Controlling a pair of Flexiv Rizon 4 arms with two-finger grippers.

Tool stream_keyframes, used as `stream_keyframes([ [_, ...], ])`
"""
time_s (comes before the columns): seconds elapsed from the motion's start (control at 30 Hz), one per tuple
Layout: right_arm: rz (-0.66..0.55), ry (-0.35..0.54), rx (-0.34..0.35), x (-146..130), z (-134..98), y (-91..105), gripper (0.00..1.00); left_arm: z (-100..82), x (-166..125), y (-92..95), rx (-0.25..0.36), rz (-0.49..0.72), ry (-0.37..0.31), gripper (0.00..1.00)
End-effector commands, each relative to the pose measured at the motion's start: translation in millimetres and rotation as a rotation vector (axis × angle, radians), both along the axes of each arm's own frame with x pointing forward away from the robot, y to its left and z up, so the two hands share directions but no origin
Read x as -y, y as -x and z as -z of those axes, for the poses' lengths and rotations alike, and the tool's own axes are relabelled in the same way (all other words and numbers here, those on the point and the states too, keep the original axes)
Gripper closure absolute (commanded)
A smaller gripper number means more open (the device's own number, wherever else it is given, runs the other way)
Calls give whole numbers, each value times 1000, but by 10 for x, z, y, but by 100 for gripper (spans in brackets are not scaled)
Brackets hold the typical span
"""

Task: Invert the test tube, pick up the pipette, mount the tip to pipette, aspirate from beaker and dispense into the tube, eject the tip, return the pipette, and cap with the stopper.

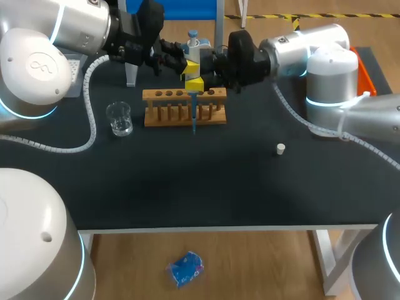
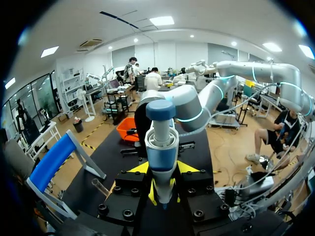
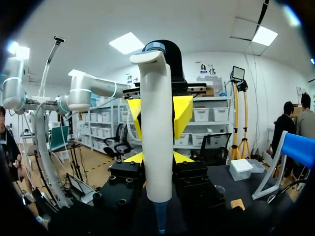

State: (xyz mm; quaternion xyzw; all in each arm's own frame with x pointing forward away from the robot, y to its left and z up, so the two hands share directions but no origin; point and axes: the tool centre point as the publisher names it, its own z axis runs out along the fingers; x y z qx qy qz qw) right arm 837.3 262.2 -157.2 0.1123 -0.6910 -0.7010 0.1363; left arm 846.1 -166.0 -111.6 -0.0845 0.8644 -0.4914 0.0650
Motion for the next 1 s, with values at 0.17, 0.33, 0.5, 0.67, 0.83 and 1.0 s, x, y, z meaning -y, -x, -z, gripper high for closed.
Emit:
stream_keyframes([
  [0.17,-2,2,7,1,6,-13,100,-3,0,6,0,3,1,100],
  [0.33,-9,4,13,-7,2,-7,100,-3,0,6,0,3,1,100],
  [0.5,-13,6,14,-10,1,-7,100,-3,0,6,0,3,1,100],
  [0.67,-12,6,13,-12,2,-7,100,-3,0,6,0,3,1,0],
  [0.83,0,3,14,14,-1,-32,100,-3,0,6,0,3,1,0],
  [1.0,22,5,20,94,-7,-92,100,-3,0,6,0,3,1,0],
])
